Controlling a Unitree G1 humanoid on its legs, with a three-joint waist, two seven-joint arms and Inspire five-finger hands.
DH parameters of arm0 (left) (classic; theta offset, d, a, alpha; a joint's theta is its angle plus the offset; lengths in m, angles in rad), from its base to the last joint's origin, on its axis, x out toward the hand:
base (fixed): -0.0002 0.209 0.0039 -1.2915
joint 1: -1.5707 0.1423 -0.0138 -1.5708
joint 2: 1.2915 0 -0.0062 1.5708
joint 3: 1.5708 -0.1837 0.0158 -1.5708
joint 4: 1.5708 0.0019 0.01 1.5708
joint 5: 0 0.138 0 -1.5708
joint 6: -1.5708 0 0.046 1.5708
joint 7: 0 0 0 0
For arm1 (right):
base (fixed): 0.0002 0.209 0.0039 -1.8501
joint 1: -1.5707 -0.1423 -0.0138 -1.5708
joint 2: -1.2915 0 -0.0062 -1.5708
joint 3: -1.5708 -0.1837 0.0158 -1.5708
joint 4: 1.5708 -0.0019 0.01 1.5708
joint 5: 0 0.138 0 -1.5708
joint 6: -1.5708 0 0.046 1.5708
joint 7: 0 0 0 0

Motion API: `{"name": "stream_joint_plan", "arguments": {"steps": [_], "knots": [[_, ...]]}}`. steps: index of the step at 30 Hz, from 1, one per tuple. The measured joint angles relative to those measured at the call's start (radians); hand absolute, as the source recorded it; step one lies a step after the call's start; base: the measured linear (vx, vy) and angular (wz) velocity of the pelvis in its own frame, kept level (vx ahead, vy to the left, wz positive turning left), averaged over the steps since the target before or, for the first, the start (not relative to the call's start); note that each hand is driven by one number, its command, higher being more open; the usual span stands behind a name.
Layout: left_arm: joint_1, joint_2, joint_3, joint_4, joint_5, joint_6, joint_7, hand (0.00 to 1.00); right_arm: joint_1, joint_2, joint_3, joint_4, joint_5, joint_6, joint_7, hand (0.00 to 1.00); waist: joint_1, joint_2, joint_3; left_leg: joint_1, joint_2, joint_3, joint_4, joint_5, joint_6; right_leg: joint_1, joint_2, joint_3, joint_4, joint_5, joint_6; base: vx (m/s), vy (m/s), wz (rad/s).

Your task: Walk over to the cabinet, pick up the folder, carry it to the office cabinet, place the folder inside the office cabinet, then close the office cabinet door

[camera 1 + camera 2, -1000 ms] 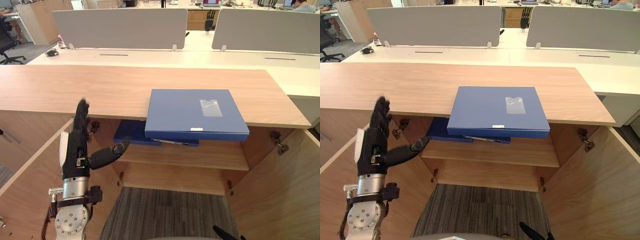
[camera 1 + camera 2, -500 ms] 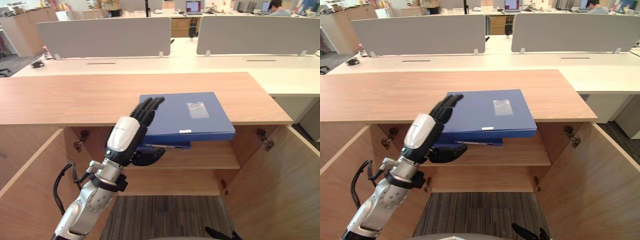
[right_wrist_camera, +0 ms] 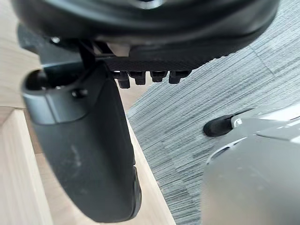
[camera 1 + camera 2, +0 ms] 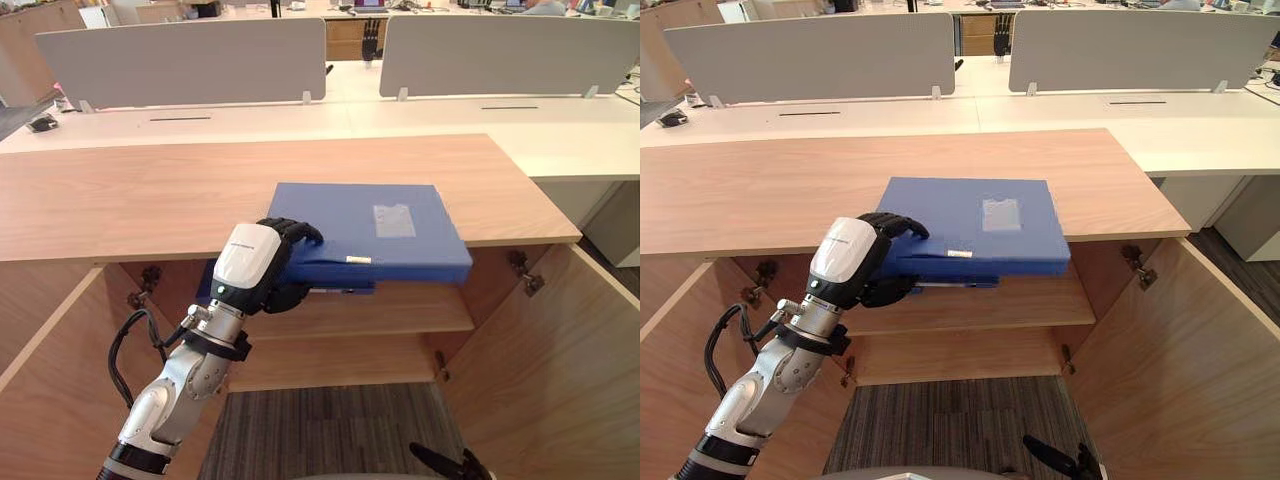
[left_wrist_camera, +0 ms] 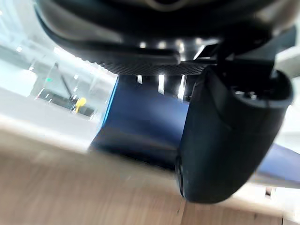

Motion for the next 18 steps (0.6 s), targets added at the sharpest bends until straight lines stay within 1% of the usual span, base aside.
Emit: {"name": "stream_joint_plan", "arguments": {"steps": [3, 5, 6, 8, 9, 11, 12, 14, 16, 17, 18], "knots": [[0.03, -0.032, 0.002, -0.021, -0.038, -0.003, -0.026, 0.0, 0.0, 0.008, 0.0, -0.025, 0.005, -0.001, -0.001, 1.0, 0.002, 0.0, 0.0, 0.0, 0.001, 0.009, 0.004, -0.008, -0.001, 0.0, 0.001, 0.012, -0.004, 0.001, 0.001, -0.01, -0.03, -0.09], [0.079, -0.083, 0.003, -0.051, -0.069, -0.007, -0.045, 0.0, 0.004, 0.026, 0.0, -0.085, 0.007, 0.0, -0.004, 1.0, 0.003, -0.001, 0.001, -0.012, 0.003, 0.017, 0.021, -0.021, -0.001, -0.009, 0.001, 0.023, -0.004, 0.001, 0.001, -0.01, -0.025, -0.12], [0.09, -0.095, 0.006, -0.068, -0.089, -0.009, -0.052, 0.0, 0.008, 0.032, 0.0, -0.107, 0.009, -0.001, -0.004, 1.0, 0.003, -0.001, 0.001, -0.015, 0.003, 0.02, 0.025, -0.024, -0.001, -0.011, 0.001, 0.026, -0.003, 0.001, 0.001, 0.0, -0.023, -0.12], [0.128, -0.141, 0.013, -0.148, -0.205, -0.018, -0.089, 0.0, 0.026, 0.056, 0.003, -0.23, 0.022, -0.002, -0.006, 1.0, 0.004, -0.002, 0.002, -0.024, 0.003, 0.022, 0.038, -0.032, 0.008, -0.012, 0.0, 0.03, -0.003, 0.002, 0.002, 0.02, -0.025, -0.06], [0.137, -0.153, 0.013, -0.16, -0.241, -0.024, -0.099, 0.0, 0.034, 0.062, 0.004, -0.268, 0.032, -0.002, -0.006, 1.0, 0.004, -0.002, 0.002, -0.024, 0.003, 0.022, 0.04, -0.033, 0.009, -0.012, 0.0, 0.032, -0.003, 0.002, 0.002, 0.01, -0.026, -0.03], [0.177, -0.186, 0.012, -0.205, -0.385, -0.035, -0.132, 0.0, 0.055, 0.084, 0.008, -0.418, 0.065, -0.007, -0.006, 1.0, 0.003, -0.003, 0.004, -0.027, 0.005, 0.022, 0.05, -0.042, 0.011, -0.012, 0.0, 0.036, -0.003, 0.002, 0.002, -0.01, -0.03, -0.04], [0.199, -0.202, 0.013, -0.231, -0.49, -0.035, -0.153, 0.0, 0.072, 0.091, 0.018, -0.525, 0.098, -0.022, -0.003, 1.0, 0.004, -0.007, 0.007, -0.028, 0.005, 0.023, 0.055, -0.045, 0.013, -0.011, 0.0, 0.037, -0.003, 0.002, 0.002, 0.0, 0.0, 0.0], [0.218, -0.21, 0.021, -0.249, -0.58, -0.035, -0.17, 0.0, 0.085, 0.1, 0.023, -0.619, 0.126, -0.034, 0.004, 1.0, 0.004, -0.01, 0.011, -0.028, 0.005, 0.023, 0.056, -0.045, 0.012, -0.011, 0.0, 0.037, -0.002, 0.002, 0.002, -0.03, -0.03, -0.01], [0.26, -0.232, 0.048, -0.285, -0.751, -0.035, -0.216, 0.0, 0.117, 0.114, 0.029, -0.812, 0.189, -0.064, 0.033, 1.0, 0.004, -0.016, 0.019, -0.029, 0.006, 0.023, 0.059, -0.048, 0.011, -0.012, 0.0, 0.038, -0.001, 0.002, 0.003, -0.05, -0.04, -0.01], [0.276, -0.239, 0.059, -0.298, -0.794, -0.035, -0.231, 0.0, 0.125, 0.113, 0.033, -0.86, 0.206, -0.073, 0.044, 1.0, 0.003, -0.016, 0.021, -0.03, 0.007, 0.024, 0.061, -0.05, 0.011, -0.012, 0.0, 0.038, -0.001, 0.002, 0.003, -0.05, -0.042, -0.02], [0.303, -0.247, 0.077, -0.318, -0.881, -0.035, -0.26, 0.0, 0.137, 0.113, 0.034, -0.945, 0.239, -0.087, 0.069, 1.0, 0.004, -0.017, 0.023, -0.033, 0.008, 0.025, 0.067, -0.054, 0.009, -0.013, 0.0, 0.04, -0.001, 0.002, 0.003, -0.03, -0.025, -0.02]]}}
